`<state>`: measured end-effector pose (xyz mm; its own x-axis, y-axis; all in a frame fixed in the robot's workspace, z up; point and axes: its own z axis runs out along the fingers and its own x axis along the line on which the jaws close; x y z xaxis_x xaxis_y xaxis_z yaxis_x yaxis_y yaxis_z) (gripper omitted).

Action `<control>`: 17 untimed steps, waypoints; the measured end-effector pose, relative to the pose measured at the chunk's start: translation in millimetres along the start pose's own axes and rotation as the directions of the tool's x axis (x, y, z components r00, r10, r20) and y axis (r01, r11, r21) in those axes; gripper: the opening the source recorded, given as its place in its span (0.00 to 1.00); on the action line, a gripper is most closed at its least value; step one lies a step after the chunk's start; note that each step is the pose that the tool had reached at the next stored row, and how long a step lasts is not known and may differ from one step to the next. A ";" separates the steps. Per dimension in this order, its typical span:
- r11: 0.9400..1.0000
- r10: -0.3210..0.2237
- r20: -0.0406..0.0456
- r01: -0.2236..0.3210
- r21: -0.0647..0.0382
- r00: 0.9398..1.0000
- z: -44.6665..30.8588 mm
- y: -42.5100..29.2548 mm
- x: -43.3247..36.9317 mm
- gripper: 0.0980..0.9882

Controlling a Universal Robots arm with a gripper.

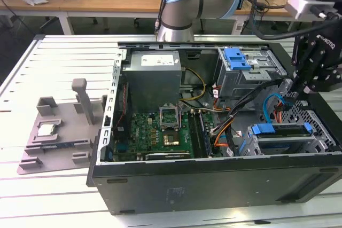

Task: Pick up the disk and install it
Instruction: 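Insert the first disk wire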

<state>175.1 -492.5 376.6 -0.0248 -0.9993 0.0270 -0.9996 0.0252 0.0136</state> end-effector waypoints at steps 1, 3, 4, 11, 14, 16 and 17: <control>1.000 0.000 -0.001 0.000 0.000 1.000 11.7 0.0 -4.5 0.23; 1.000 0.000 -0.005 0.000 -0.001 1.000 20.9 -0.2 -5.2 0.23; 1.000 0.000 -0.005 0.000 -0.001 1.000 20.9 -0.2 -5.2 0.21; 1.000 0.000 -0.004 0.000 -0.001 1.000 21.0 -0.2 -5.2 0.08; 1.000 0.000 -0.004 0.000 -0.001 1.000 21.1 -0.2 -0.3 0.08; 1.000 0.000 -0.004 0.000 -0.001 1.000 21.5 0.2 10.6 0.08; 1.000 0.000 -0.005 0.000 -0.001 1.000 21.9 0.4 23.7 0.08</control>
<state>173.8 -516.8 355.4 -0.0248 -0.9992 0.0315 -0.9996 0.0252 0.0143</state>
